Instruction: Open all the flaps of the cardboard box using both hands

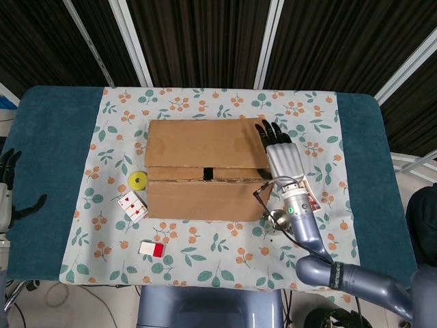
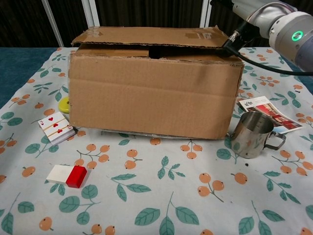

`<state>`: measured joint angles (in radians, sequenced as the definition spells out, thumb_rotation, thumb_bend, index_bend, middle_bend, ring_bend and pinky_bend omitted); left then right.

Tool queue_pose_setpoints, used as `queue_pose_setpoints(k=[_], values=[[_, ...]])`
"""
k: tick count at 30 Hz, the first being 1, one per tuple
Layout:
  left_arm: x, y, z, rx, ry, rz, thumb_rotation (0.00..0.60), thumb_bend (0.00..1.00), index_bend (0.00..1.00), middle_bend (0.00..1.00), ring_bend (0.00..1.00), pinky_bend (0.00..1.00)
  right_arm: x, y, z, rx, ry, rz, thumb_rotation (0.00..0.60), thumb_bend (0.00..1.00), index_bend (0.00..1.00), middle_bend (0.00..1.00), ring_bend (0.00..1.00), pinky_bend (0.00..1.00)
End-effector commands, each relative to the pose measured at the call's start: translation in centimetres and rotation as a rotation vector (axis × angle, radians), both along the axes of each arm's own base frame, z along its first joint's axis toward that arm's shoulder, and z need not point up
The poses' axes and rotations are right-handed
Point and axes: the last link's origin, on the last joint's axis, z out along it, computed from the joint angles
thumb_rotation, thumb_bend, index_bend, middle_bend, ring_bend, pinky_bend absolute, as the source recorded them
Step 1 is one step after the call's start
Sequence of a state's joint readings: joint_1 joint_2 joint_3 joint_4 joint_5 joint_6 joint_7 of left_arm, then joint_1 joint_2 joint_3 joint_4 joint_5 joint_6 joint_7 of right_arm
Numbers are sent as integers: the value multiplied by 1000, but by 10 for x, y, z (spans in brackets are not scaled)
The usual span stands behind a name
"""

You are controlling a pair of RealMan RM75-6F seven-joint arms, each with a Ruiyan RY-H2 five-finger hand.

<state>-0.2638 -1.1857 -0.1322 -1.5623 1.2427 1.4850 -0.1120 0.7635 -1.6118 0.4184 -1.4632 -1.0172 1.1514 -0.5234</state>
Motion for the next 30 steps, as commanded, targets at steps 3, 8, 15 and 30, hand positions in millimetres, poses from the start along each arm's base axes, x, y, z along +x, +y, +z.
queue_pose_setpoints(k=[3, 8, 15, 30], values=[[0, 1, 0, -2, -5, 1, 600, 206, 0, 0, 0, 0, 13, -6, 5, -21, -20, 26, 600, 310, 0, 0, 0, 223], [0, 2, -1, -3, -17, 6, 600, 207, 0, 0, 0, 0, 36, -13, 16, -32, -95, 43, 600, 310, 0, 0, 0, 223], [0, 3, -1, -8, -24, 11, 600, 208, 0, 0, 0, 0, 67, -37, 37, -78, -145, 48, 600, 309, 0, 0, 0, 223], [-1, 5, -3, -28, -49, 28, 600, 208, 0, 0, 0, 0, 120, -114, 56, -114, -251, -83, 600, 310, 0, 0, 0, 223]])
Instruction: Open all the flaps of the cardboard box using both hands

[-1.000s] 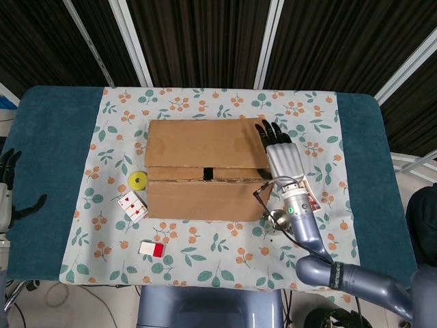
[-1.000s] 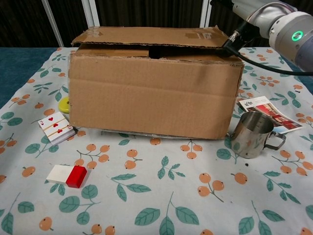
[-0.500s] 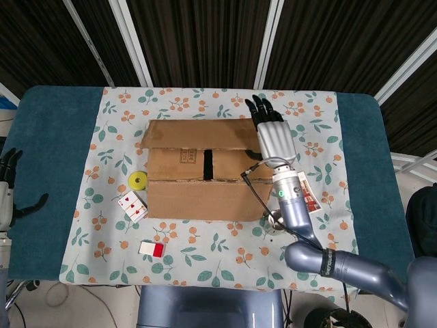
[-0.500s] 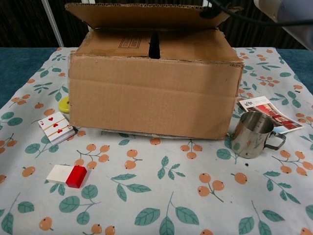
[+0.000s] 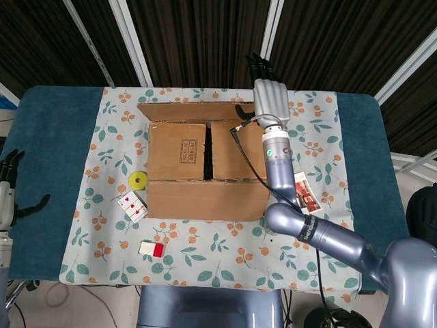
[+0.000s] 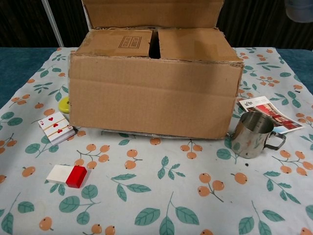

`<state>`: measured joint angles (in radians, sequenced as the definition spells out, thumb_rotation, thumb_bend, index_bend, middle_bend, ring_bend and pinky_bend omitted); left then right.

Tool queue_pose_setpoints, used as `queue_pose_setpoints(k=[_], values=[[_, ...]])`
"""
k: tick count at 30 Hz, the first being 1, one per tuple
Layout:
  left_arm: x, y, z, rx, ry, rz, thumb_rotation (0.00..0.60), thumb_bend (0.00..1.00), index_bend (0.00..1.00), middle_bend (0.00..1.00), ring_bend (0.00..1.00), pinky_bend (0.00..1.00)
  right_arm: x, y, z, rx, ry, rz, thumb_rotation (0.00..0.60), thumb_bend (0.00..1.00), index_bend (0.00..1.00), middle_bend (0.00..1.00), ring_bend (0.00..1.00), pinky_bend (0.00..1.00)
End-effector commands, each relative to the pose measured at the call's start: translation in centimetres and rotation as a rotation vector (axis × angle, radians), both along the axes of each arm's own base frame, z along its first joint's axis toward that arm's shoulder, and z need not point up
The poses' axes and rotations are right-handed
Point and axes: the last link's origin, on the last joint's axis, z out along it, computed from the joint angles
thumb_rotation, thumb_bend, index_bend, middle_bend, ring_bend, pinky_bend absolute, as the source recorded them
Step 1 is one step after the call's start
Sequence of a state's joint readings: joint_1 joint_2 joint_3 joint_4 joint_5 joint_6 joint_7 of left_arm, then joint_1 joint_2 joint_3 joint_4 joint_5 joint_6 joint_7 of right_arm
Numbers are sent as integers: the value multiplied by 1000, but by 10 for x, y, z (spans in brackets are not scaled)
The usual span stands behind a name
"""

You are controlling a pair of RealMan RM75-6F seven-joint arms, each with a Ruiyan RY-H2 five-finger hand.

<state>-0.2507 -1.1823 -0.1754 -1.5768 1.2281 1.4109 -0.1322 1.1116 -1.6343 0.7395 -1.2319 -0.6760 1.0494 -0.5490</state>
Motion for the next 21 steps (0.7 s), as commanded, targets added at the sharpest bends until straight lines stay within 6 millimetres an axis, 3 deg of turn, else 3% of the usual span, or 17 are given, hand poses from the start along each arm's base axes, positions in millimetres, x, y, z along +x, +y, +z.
queue_pose_setpoints(k=[1, 10, 16, 21], values=[[0, 0, 0, 2, 3, 0, 600, 208, 0, 0, 0, 0, 16, -23, -3, 4, 15, -33, 600, 310, 0, 0, 0, 223], [-1, 0, 2, 10, -3, 4, 600, 208, 0, 0, 0, 0, 28, -60, -7, -21, 38, -104, 600, 293, 0, 0, 0, 223], [-2, 1, 1, 2, -5, 10, 600, 208, 0, 0, 0, 0, 32, -69, -10, -32, 42, -108, 600, 293, 0, 0, 0, 223], [-2, 1, -1, -6, -7, 12, 600, 208, 0, 0, 0, 0, 21, -70, -14, -35, 60, -117, 600, 292, 0, 0, 0, 223]])
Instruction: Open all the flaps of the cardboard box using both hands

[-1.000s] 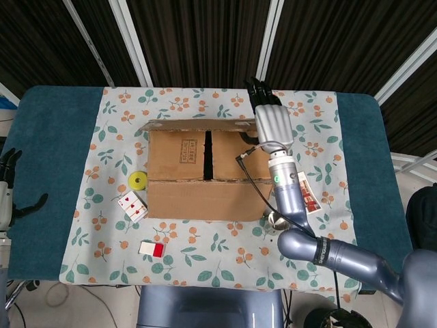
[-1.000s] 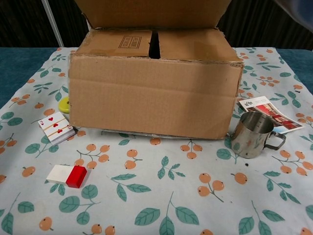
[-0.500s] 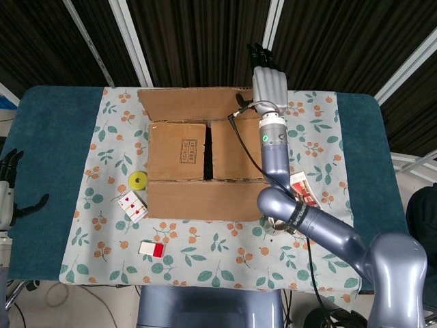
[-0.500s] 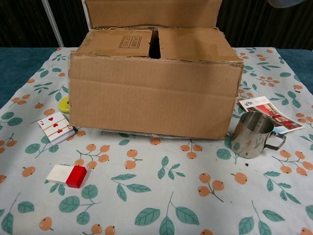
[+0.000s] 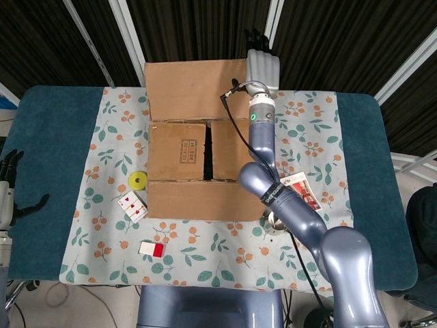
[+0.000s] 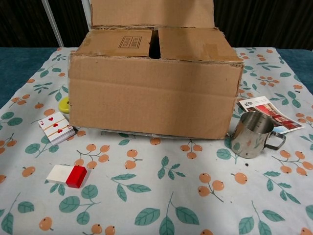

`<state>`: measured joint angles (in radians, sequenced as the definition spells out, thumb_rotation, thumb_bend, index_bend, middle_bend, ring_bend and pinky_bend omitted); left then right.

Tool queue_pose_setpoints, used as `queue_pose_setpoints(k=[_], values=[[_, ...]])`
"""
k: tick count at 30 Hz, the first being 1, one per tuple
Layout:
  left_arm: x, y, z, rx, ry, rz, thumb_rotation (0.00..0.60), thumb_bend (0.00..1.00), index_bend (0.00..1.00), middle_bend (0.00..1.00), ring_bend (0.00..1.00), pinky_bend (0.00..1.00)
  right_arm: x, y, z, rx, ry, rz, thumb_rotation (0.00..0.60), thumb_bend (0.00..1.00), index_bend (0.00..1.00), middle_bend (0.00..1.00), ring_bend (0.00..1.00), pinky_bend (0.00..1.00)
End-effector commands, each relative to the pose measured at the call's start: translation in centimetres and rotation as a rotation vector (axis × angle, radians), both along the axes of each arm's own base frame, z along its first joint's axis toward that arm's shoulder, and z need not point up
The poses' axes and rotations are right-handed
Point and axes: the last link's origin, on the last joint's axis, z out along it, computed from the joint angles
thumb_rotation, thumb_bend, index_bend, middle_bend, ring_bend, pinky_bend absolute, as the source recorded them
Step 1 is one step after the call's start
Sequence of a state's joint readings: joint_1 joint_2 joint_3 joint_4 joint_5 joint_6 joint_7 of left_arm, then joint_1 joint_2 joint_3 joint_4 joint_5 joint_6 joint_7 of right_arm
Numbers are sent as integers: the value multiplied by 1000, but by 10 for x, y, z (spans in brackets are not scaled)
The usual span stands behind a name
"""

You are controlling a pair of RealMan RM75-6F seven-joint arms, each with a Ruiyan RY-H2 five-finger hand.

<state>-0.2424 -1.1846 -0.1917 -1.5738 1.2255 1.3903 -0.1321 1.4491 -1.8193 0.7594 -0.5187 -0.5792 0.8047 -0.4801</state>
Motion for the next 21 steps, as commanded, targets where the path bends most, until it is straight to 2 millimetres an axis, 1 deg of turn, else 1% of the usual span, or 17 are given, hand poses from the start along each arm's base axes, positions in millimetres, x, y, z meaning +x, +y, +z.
queue_pose_setpoints(k=[1, 5, 7, 10, 11, 12, 14, 15, 16, 17, 19, 21], values=[[0, 0, -1, -4, -2, 0, 600, 208, 0, 0, 0, 0, -8, 1, -5, 7, 2, -4, 600, 292, 0, 0, 0, 223], [2, -1, -1, -5, 0, -5, 600, 208, 0, 0, 0, 0, -25, 9, -7, 4, 19, 6, 600, 283, 0, 0, 0, 223], [2, -1, -1, -6, 6, -7, 600, 208, 0, 0, 0, 0, -39, 19, -7, 5, 38, 18, 600, 257, 0, 0, 0, 223], [2, -2, -2, -10, 18, -12, 600, 207, 0, 0, 0, 0, -60, 42, 0, 11, 54, 41, 600, 218, 0, 0, 0, 223], [2, -2, -2, -9, 23, -14, 600, 200, 0, 0, 0, 0, -67, 51, 3, 12, 61, 48, 600, 209, 0, 0, 0, 223], [3, -2, -2, -8, 30, -18, 600, 194, 0, 0, 0, 0, -77, 66, 9, 14, 73, 60, 600, 203, 0, 0, 0, 223], [3, -2, -2, -7, 44, -21, 600, 171, 0, 0, 0, 0, -93, 89, 19, 12, 91, 70, 600, 189, 0, 0, 0, 223], [4, -2, -2, -6, 55, -23, 600, 166, 0, 0, 0, 0, -104, 104, 26, 13, 103, 73, 600, 185, 0, 0, 0, 223], [4, -2, -2, -7, 63, -25, 600, 160, 0, 0, 0, 0, -112, 115, 30, 13, 112, 70, 600, 180, 0, 0, 0, 223], [5, -2, -2, -7, 74, -28, 600, 156, 0, 0, 0, 0, -124, 129, 37, 14, 123, 62, 600, 175, 0, 0, 0, 223], [6, -2, -3, -7, 91, -32, 600, 152, 0, 0, 0, 0, -143, 152, 48, 17, 130, 46, 600, 169, 0, 0, 0, 223], [7, -3, -4, -9, 101, -34, 600, 152, 0, 0, 0, 0, -159, 169, 56, 16, 130, 25, 600, 166, 0, 0, 0, 223]])
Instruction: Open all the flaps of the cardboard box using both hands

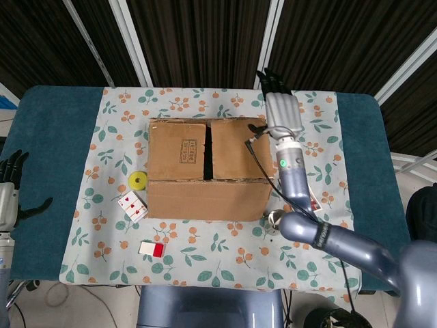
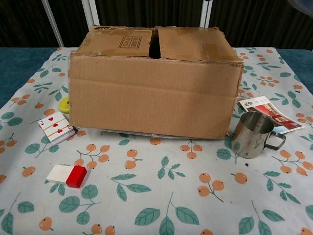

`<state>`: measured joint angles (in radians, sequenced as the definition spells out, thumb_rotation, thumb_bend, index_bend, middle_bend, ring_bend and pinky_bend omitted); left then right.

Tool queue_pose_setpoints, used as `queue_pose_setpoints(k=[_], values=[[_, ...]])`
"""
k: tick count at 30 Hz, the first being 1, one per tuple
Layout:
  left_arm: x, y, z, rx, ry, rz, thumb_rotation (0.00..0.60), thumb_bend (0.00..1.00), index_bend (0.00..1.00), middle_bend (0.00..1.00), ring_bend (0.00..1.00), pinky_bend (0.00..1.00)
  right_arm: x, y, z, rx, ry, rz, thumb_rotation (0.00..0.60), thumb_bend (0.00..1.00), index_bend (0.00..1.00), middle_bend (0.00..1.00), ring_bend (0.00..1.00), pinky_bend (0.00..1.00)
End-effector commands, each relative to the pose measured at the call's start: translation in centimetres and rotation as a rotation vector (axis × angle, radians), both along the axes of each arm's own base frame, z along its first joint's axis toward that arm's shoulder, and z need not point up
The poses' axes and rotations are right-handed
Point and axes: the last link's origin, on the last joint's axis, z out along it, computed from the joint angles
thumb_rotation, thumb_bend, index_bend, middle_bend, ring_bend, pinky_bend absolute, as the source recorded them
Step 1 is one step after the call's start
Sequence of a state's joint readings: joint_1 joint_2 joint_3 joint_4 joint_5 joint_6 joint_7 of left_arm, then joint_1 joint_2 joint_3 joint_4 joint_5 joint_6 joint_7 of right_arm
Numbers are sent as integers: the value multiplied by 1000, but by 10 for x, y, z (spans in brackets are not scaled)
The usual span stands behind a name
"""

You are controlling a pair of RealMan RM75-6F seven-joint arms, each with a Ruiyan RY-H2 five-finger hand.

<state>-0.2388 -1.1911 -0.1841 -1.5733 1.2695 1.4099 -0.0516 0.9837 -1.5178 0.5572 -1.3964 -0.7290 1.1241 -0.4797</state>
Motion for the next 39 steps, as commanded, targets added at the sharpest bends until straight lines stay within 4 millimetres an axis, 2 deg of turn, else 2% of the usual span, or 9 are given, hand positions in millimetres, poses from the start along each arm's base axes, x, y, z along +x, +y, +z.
queue_pose_setpoints(k=[1, 6, 12, 17, 22, 27, 31, 35, 39], values=[[2, -1, -2, -6, 21, -6, 600, 152, 0, 0, 0, 0, -89, 80, 52, -65, 90, -91, 600, 166, 0, 0, 0, 223], [7, 0, -5, -25, 57, -18, 600, 152, 0, 0, 0, 0, -130, 125, 69, -83, 115, -139, 600, 165, 0, 0, 0, 223], [17, 2, -11, -54, 79, -35, 600, 152, 0, 0, 0, 0, -166, 168, 79, -111, 183, -121, 600, 165, 0, 0, 0, 223], [25, 3, -17, -85, 111, -57, 600, 152, 0, 0, 0, 0, -197, 190, 77, -118, 253, -126, 600, 164, 0, 0, 0, 223], [40, 11, -17, -103, 139, -103, 600, 159, 0, 0, 0, 0, -226, 205, 73, -111, 223, -167, 600, 165, 0, 0, 0, 223], [70, 33, -10, -144, 195, -188, 600, 219, 1, 18, 10, 39, -243, 209, 69, -123, 196, -170, 600, 165, 0, 0, 0, 223], [102, 58, -2, -195, 257, -269, 600, 379, 38, 94, 53, 129, -248, 206, 68, -133, 158, -166, 600, 167, 0, 0, 0, 223], [145, 85, 2, -285, 287, -348, 600, 542, 147, 193, 124, 206, -253, 206, 65, -118, 129, -178, 600, 170, 0, 0, 0, 223], [185, 112, 4, -358, 376, -419, 600, 638, 188, 256, 170, 246, -255, 206, 64, -109, 103, -186, 600, 171, 0, 0, 0, 223]])
